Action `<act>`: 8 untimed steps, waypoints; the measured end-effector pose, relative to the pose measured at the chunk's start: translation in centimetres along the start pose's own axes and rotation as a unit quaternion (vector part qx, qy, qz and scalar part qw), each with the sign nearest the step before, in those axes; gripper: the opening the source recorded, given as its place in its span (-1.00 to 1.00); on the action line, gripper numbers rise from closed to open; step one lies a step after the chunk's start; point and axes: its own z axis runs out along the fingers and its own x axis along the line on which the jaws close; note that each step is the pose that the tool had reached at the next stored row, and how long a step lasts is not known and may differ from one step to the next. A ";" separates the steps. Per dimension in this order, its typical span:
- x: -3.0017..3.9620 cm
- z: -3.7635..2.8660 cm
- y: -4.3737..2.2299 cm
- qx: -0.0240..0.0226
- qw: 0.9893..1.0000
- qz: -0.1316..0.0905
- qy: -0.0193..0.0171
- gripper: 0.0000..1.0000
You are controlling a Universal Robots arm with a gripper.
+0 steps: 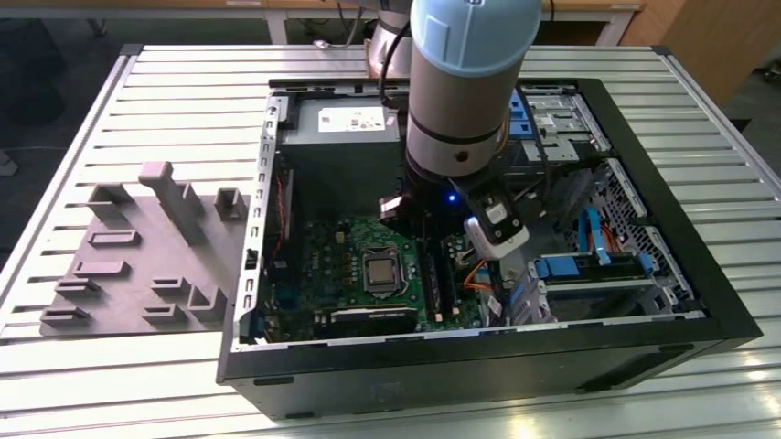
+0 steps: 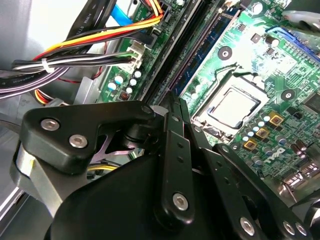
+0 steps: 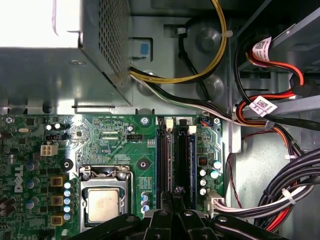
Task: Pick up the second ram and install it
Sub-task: 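Insert the second ram into the second slot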
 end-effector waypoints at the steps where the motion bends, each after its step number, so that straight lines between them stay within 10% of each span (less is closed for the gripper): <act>1: 0.00 0.04 0.00 0.000 1.000 0.000 0.000 -0.77; 8: 0.02 0.47 -0.03 0.000 1.000 0.000 0.000 -0.77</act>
